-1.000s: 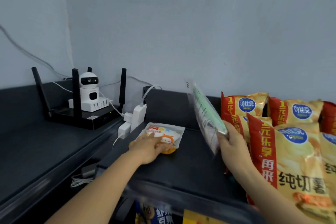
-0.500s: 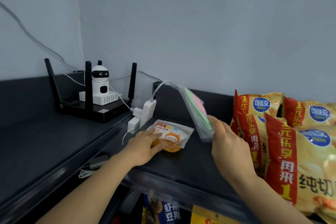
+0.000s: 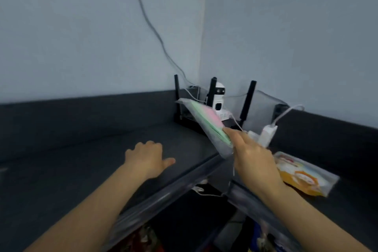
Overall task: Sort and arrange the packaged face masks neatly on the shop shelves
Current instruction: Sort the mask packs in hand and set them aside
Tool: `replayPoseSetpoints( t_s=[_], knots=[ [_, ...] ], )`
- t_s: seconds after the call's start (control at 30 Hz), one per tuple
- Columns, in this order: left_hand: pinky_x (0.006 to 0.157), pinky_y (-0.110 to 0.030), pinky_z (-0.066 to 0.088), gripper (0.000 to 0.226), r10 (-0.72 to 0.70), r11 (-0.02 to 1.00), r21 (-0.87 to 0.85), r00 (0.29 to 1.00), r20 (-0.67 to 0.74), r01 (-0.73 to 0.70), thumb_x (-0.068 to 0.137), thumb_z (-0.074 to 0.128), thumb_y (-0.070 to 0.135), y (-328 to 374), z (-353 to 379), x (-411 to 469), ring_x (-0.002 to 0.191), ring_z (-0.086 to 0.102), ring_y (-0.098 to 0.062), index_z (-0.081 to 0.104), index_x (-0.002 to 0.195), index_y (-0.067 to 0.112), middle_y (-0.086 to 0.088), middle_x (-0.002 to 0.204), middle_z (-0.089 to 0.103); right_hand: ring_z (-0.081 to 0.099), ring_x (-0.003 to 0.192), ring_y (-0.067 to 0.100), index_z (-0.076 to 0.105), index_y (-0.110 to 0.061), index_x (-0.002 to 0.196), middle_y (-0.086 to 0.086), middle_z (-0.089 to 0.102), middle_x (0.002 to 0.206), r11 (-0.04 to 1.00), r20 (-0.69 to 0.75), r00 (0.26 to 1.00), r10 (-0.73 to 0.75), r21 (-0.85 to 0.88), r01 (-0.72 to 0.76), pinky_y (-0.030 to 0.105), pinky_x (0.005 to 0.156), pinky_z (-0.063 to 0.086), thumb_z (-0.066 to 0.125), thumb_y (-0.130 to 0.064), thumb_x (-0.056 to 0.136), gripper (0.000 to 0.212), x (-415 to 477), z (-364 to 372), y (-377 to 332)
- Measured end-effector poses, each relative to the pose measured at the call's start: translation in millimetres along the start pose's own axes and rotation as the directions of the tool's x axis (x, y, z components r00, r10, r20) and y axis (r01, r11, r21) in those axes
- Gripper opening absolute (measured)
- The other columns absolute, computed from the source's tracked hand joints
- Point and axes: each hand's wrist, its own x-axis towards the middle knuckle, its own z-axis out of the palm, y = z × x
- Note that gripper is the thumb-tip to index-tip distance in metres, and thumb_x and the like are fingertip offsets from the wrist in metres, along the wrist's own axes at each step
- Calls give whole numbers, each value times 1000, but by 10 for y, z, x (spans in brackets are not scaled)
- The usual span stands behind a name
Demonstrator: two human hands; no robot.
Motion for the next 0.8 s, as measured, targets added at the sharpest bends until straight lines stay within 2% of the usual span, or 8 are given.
replayPoseSetpoints(
  t_s=[0.1,0.17,0.33,0.4,0.53,0.63,0.7,0.8],
  knots=[
    [97,-42,39,61,-92,993,90,988,127,81,88,40,65,-393,6,-118,118,45,-24,46,130,21,-2,131,48,62,96,31,35,-26,140,-1,47,137,996,147,986,-79,63,70,36,62,44,51,-3,85,62,296,368,-316],
    [94,-39,42,57,-119,987,127,977,175,97,88,40,65,-562,7,-176,109,50,-22,51,122,21,-1,121,53,56,110,30,28,-30,143,-2,40,141,993,285,953,-104,82,83,37,72,43,41,-5,90,60,458,634,-462],
    [93,-39,45,62,-85,992,106,981,172,68,88,41,64,-707,38,-213,112,50,-23,48,129,19,-3,127,50,43,128,27,41,-28,140,7,41,146,975,613,782,-108,220,-38,33,100,40,37,1,86,62,776,1084,-542],
    [94,-39,44,63,-78,993,101,984,161,62,89,41,63,-709,43,-223,114,49,-24,45,133,19,-4,130,47,41,131,26,41,-23,141,11,39,147,981,687,721,-93,188,-52,27,102,35,36,1,88,59,913,1090,-534],
    [97,-39,42,64,-62,994,101,988,140,48,90,39,62,-708,59,-243,120,44,-24,40,137,19,-4,136,43,42,129,26,45,-12,138,12,41,145,954,745,667,4,198,-226,22,96,33,35,-2,93,47,1079,1122,-480],
    [97,-38,41,63,-62,992,114,989,138,46,91,38,61,-694,53,-240,121,44,-24,39,138,20,-3,135,43,46,124,29,55,-9,123,14,51,132,900,730,683,22,283,-333,30,96,35,33,-35,99,42,1078,1202,-473],
    [96,-37,42,62,-67,992,120,988,141,50,91,38,61,-681,51,-238,119,45,-23,40,137,20,-3,134,44,39,132,27,46,-12,136,11,42,144,892,737,675,-8,311,-329,33,106,31,33,-52,96,58,1051,1250,-457],
    [97,-39,43,63,-101,992,84,985,140,90,90,39,63,-672,52,-279,120,45,-22,40,137,22,-1,136,43,37,133,28,36,-13,142,11,36,148,919,717,696,-48,305,-251,30,106,31,44,-41,95,55,1043,1309,-387]
  ],
)
